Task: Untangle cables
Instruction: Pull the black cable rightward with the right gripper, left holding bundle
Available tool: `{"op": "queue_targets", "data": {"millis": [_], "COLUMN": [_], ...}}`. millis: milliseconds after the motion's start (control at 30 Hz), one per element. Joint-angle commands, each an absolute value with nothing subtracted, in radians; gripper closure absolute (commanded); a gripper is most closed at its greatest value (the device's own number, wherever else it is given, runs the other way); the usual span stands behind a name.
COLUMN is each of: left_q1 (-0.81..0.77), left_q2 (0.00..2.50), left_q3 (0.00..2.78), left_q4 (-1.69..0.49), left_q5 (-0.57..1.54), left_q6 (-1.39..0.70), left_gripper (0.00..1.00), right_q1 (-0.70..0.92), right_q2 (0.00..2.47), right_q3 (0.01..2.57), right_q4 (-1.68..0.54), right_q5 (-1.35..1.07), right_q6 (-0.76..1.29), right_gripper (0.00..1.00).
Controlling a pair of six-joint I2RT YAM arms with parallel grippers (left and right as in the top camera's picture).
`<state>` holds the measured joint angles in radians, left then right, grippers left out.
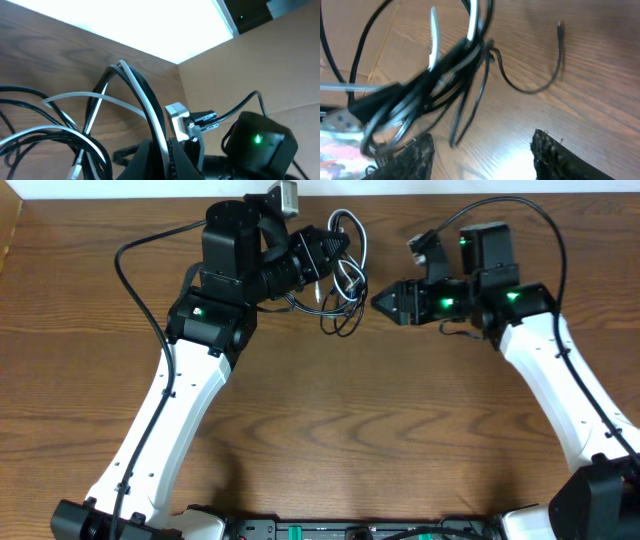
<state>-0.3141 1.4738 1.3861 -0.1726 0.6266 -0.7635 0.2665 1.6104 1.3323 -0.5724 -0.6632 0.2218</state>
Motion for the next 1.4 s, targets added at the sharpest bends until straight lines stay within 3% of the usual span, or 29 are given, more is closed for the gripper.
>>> {"op": "queue_targets", "data": {"millis": [0,233,267,300,333,367,600,800,1167,1367], "left_q1": [-0.308,-0.308,-0.308,-0.308,-0.308,-0.308,-0.255,-0.107,0.139,0.16], "left_q2": [1.475,1.475,1.475,1.475,1.475,1.475,1.47,1.437,1.357,1.359], "left_q3": [1.398,1.398,1.398,1.398,1.398,1.398,1.398,1.398,1.398,1.397], "left_q4": [-0.147,-0.125,-0.123,-0.12,-0.118,-0.118,-0.118,-0.106,-0.073,-0.181], "left_q5": [0.643,0.643,0.643,0.643,0.644,0.644,0.648,0.648,0.684,0.755], "left_q6": [-0.845,-0.878,-0.878,-0.878,-0.878,-0.878,-0.878,-0.878,-0.869,-0.688], "left_gripper": [0.92,0.93,0.92,0.93,0.93,0.93,0.92,0.93,0.93,0.93], "right_q1": [0.304,0.342,0.342,0.34,0.333,0.327,0.221,0.113,-0.139,-0.24], "right_q2": [1.636,1.733,1.753,1.769,1.789,1.8,1.834,1.836,1.836,1.836], "right_q3": [1.341,1.341,1.341,1.341,1.341,1.341,1.341,1.309,1.202,1.203], "right_q4": [-0.545,-0.457,-0.453,-0.453,-0.455,-0.456,-0.499,-0.648,-0.694,-0.745], "right_q5": [-0.585,-0.431,-0.421,-0.395,-0.346,-0.31,-0.207,-0.121,-0.114,-0.147], "right_q6": [0.281,0.281,0.285,0.295,0.315,0.331,0.355,0.35,0.344,0.336], "right_gripper": [0.43,0.49,0.62,0.84,0.96,0.99,0.99,0.99,0.99,0.99]}}
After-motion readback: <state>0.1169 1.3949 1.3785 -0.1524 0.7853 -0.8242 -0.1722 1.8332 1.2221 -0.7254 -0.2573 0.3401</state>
